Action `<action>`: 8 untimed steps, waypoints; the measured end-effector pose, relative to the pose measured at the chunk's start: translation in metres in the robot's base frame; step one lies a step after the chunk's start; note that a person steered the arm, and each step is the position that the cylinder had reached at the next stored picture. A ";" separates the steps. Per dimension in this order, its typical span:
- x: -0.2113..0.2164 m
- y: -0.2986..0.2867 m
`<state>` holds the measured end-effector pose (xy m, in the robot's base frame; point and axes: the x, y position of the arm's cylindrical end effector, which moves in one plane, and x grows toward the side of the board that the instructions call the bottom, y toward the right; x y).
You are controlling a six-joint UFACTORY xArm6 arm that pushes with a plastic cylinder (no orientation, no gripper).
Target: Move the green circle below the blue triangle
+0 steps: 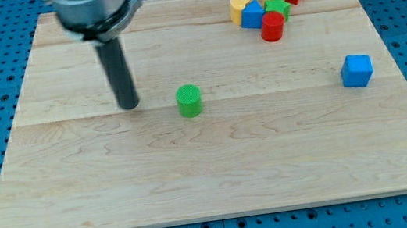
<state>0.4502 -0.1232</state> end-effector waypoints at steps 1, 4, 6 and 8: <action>0.023 0.069; -0.037 0.158; -0.081 0.221; -0.048 0.285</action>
<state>0.4023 0.1622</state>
